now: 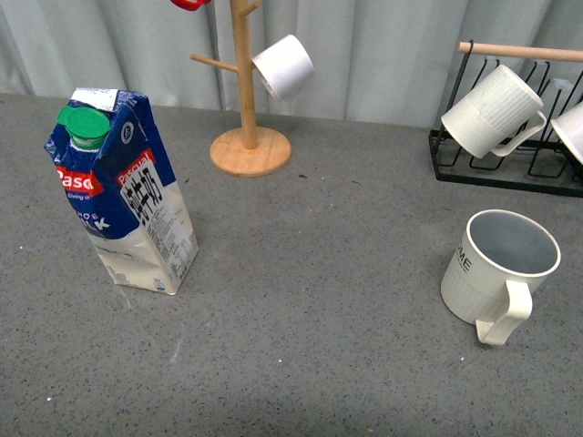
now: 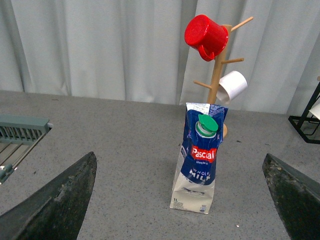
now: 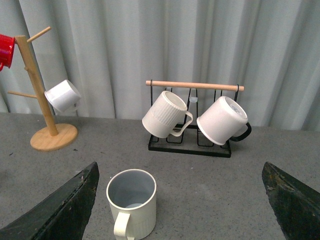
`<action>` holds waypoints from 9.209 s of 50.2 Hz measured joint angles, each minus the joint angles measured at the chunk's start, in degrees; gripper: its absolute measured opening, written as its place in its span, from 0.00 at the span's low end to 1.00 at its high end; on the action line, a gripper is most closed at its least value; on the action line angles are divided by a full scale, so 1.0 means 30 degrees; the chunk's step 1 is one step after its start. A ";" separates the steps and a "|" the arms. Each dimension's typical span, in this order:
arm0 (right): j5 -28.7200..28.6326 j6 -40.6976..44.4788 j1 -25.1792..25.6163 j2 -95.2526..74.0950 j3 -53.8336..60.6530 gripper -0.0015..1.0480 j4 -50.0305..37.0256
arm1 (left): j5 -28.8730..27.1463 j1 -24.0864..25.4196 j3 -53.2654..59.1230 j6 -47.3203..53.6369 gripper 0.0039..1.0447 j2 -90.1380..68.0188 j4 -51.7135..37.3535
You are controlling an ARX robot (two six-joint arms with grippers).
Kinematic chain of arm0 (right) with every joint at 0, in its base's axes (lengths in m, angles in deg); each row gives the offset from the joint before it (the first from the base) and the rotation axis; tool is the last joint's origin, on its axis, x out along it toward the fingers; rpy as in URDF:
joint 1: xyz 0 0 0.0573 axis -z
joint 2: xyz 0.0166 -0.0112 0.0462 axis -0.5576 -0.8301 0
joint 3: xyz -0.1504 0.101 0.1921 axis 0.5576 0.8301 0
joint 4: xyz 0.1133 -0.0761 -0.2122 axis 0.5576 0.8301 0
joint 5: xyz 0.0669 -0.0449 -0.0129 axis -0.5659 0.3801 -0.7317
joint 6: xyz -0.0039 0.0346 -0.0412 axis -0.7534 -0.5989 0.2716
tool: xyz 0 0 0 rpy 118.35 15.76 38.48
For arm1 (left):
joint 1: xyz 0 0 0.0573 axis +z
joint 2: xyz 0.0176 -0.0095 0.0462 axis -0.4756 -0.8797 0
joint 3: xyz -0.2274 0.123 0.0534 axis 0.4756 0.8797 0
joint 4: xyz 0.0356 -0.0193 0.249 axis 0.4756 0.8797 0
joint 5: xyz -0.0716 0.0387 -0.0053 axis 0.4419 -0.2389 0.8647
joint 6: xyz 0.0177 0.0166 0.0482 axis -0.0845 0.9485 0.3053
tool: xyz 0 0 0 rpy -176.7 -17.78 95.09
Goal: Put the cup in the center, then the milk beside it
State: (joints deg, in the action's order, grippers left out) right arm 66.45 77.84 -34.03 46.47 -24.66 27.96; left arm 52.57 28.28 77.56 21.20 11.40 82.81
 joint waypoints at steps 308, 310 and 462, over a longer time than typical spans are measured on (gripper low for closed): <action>0.2419 -0.0015 -0.2390 -2.4013 -0.4306 0.01 -1.9467 | 0.0000 0.0000 0.0000 0.0007 0.94 0.0015 0.0000; 0.2339 -0.0015 -0.2251 -2.3620 -0.4000 0.01 -1.9322 | 0.0007 0.0000 0.0000 0.0007 0.94 0.0015 0.0000; -0.0007 -0.0007 0.0015 0.0000 0.0000 0.91 0.0000 | 0.0036 -0.0095 -0.2011 -0.0109 0.94 -2.1842 -1.3814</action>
State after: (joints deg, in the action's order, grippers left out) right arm 66.43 77.82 -33.99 46.47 -24.66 27.96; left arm 52.68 27.99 71.53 20.87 -54.13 41.37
